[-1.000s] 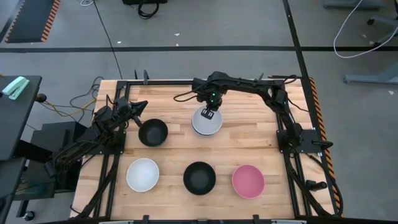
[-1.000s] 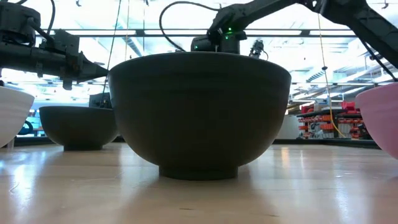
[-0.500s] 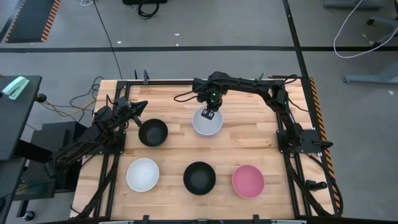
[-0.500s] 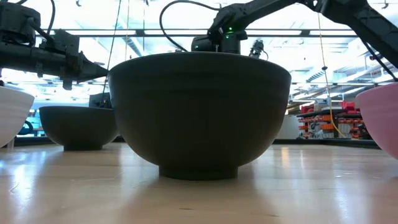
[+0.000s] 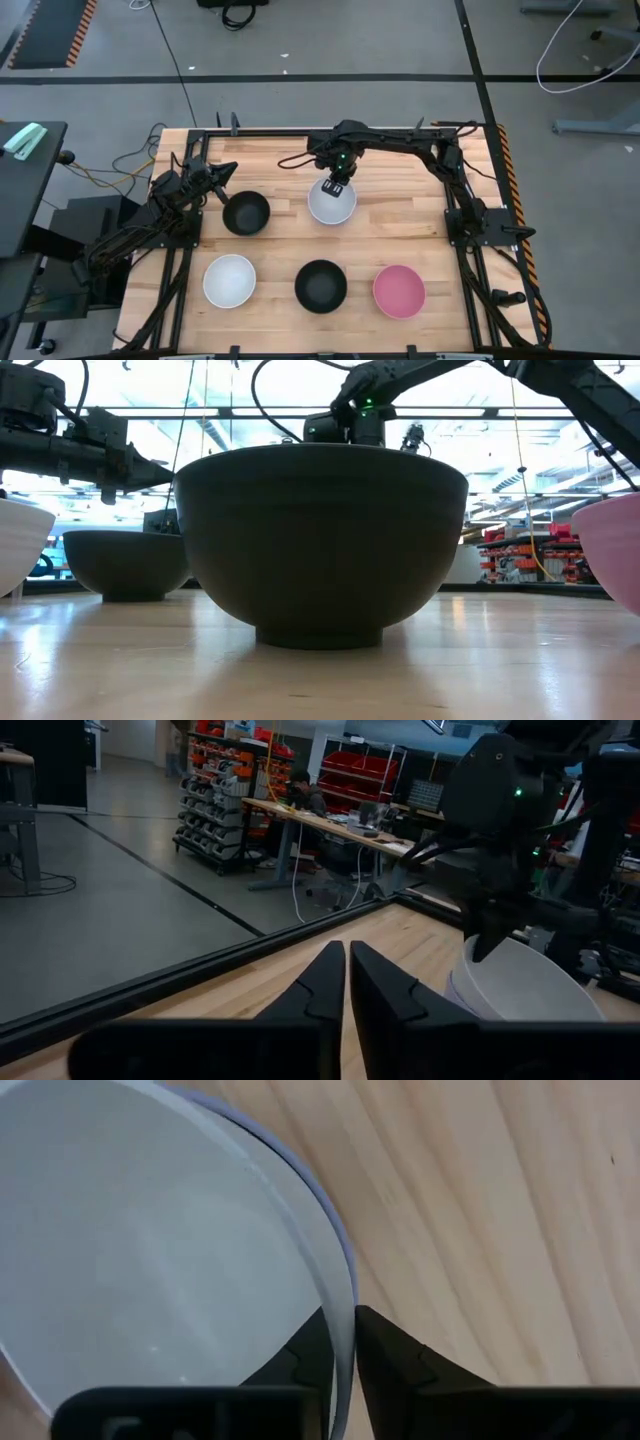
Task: Nest bowls inside each other
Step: Stack the top white bowl on top of the purple bowl
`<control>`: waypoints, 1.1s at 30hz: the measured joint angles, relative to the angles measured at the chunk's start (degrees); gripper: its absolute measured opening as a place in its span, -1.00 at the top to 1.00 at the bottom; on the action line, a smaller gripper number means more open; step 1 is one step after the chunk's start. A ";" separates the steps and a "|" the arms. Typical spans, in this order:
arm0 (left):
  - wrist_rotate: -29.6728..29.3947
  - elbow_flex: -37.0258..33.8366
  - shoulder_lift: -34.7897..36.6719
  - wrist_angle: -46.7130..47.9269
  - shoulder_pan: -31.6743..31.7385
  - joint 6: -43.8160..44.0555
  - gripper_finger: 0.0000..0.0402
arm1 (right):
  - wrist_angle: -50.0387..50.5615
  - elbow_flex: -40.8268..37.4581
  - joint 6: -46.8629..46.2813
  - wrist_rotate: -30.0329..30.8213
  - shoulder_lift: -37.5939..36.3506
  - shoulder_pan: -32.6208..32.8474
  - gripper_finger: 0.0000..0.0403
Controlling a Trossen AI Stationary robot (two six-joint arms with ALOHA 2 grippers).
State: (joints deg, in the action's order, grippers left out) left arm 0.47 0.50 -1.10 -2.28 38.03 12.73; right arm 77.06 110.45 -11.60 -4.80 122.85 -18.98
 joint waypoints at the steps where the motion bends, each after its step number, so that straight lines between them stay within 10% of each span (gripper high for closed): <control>1: 0.00 -0.01 0.00 0.00 0.01 0.00 0.86 | 0.00 0.00 0.11 0.04 0.00 0.07 0.72; 33: 0.00 -0.01 0.00 0.11 -0.01 0.09 0.90 | -2.43 -1.01 5.39 5.99 -8.72 4.69 0.96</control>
State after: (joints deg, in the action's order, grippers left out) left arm 0.47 0.49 -1.10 -2.17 38.02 12.82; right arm 74.63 109.44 -6.21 1.19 114.13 -14.30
